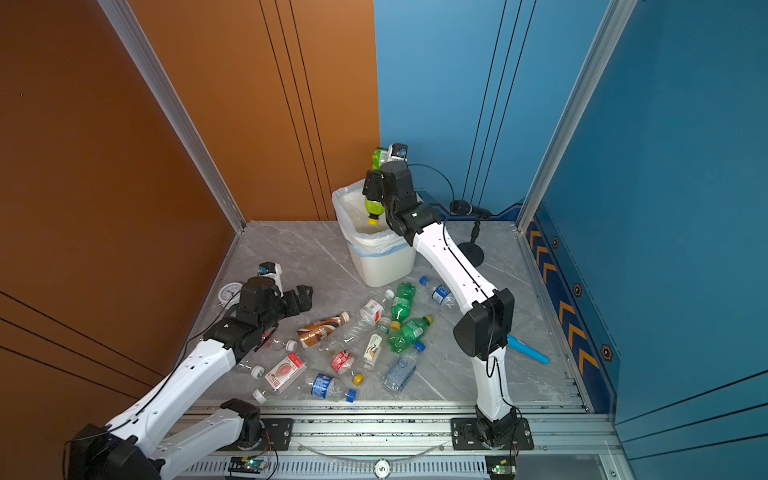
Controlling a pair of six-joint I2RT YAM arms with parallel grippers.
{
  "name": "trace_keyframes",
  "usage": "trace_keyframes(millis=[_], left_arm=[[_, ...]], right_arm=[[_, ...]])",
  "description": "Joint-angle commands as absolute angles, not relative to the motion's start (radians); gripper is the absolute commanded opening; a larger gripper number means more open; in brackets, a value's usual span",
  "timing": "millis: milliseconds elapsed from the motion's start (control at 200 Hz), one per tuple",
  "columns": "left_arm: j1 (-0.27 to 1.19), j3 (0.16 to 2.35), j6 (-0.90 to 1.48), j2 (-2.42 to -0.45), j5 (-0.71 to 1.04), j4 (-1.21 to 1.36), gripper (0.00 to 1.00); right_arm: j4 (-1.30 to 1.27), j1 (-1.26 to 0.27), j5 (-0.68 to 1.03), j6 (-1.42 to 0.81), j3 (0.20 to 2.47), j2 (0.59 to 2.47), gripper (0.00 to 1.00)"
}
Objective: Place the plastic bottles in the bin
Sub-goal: 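Open the right gripper to drop the lime-green bottle into the bin, then reach the left gripper toward the clear bottles while the right gripper withdraws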
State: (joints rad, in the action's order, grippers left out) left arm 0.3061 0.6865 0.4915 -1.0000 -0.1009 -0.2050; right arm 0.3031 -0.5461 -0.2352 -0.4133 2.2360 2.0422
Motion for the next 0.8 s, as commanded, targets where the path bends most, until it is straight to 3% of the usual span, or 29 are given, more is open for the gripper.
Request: trace_keyframes(millis=[0, 185, 401, 566, 791], left_arm=[[0.298, 0.672, 0.492, -0.985, -0.073, -0.218, 0.98], [0.295, 0.680, 0.495, -1.008, -0.046, -0.198, 0.98], [0.303, 0.699, 0.506, -1.077, 0.002, -0.138, 0.98], [0.333, 0.720, 0.508, -1.131, 0.032, -0.135, 0.98], [0.422, 0.747, 0.479, -1.185, 0.044, -0.163, 0.99]], right_arm=[[0.354, -0.529, -0.224, -0.453, 2.261, 2.021, 0.97], [0.281, -0.508, -0.180, -0.478, 2.022, 1.817, 0.99], [0.131, -0.538, -0.258, -0.493, 1.409, 1.392, 1.00], [0.157, -0.543, -0.374, -0.593, 1.009, 1.134, 0.99], [0.231, -0.479, -0.381, -0.670, 0.881, 1.029, 1.00]])
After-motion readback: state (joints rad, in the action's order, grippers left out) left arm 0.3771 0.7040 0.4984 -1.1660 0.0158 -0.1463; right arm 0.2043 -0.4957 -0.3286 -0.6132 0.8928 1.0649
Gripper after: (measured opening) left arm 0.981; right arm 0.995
